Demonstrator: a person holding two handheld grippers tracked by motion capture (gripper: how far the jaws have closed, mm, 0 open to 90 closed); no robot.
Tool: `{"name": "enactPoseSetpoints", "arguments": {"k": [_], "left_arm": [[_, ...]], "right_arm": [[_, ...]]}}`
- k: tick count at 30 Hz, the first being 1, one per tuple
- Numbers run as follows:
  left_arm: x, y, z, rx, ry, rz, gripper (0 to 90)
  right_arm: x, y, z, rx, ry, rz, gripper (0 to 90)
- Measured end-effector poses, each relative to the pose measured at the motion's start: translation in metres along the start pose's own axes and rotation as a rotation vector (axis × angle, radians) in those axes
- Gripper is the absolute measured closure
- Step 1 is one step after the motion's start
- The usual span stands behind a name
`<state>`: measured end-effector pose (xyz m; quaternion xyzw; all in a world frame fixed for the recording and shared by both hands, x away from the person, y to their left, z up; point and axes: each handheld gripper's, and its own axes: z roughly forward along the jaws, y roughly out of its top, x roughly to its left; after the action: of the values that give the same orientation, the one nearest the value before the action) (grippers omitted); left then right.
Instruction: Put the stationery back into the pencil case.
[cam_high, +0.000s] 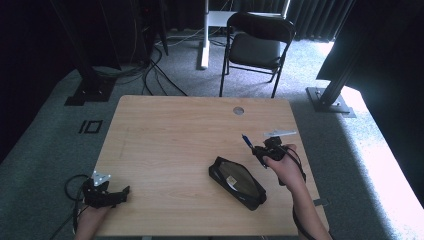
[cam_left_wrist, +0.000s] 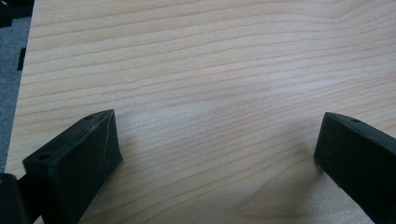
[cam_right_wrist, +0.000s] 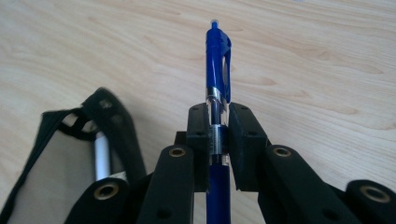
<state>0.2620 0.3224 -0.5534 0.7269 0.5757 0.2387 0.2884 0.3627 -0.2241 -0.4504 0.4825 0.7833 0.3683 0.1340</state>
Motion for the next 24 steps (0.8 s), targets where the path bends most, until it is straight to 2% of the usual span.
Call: {"name": "enactPoseSetpoints", "arguments": {"k": [2,10,15,19,24], "left_arm": [[0.000,0.000,0.000,0.000,0.000,0.000,0.5],[0.000,0.000,0.000,0.000,0.000,0.000,0.5],[0.000,0.000,0.000,0.000,0.000,0.000,0.5],[0.000,0.000,0.000,0.000,0.000,0.000,0.5],[0.000,0.000,0.000,0.000,0.000,0.000,0.5]], "right_arm": [[0.002,0.000,-0.003,0.002,0.004,-0.015,79.4],[0.012,-0.004,-0.014,-0.020,0.074,-0.023,79.4],[0.019,-0.005,-0.019,-0.038,0.098,-0.027,79.4],[0.029,-0.007,-0.021,-0.038,0.114,-0.064,79.4],[0.036,-0.009,-0.022,-0.032,0.129,-0.084,79.4]]}}
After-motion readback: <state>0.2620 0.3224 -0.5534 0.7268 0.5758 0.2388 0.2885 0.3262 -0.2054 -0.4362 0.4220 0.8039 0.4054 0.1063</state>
